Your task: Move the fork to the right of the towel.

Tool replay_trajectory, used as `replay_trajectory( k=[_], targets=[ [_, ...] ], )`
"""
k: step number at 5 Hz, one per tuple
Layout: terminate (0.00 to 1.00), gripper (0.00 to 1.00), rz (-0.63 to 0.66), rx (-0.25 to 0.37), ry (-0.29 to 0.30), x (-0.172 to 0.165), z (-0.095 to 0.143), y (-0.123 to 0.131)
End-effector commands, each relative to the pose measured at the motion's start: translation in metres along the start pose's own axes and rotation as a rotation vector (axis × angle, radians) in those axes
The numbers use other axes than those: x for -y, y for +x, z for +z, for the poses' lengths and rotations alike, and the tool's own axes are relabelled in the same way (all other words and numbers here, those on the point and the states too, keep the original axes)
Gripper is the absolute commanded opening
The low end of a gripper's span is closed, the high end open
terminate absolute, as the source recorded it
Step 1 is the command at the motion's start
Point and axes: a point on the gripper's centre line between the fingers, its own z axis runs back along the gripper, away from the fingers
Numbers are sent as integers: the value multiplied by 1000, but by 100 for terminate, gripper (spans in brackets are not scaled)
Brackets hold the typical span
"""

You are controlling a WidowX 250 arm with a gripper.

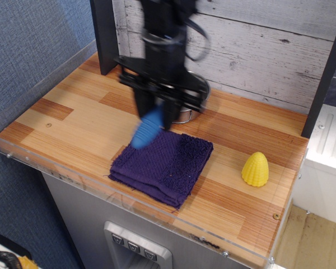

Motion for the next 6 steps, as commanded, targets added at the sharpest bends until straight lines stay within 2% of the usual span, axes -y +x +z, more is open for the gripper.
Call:
replay_trajectory(
  k=[1, 2, 3, 4, 5, 6],
  targets=[
    [0, 0, 65, -13, 68, 62, -12, -11],
    [0, 0, 70, -15, 23, 81, -28, -14],
    [0, 0, -11, 34, -23, 89, -44, -14],
    [0, 0, -70, 91, -146, 91, -57, -10],
    [0, 0, -65, 91, -188, 90, -66, -7],
    [0, 0, -37, 67, -146, 88, -73, -9]
  ],
)
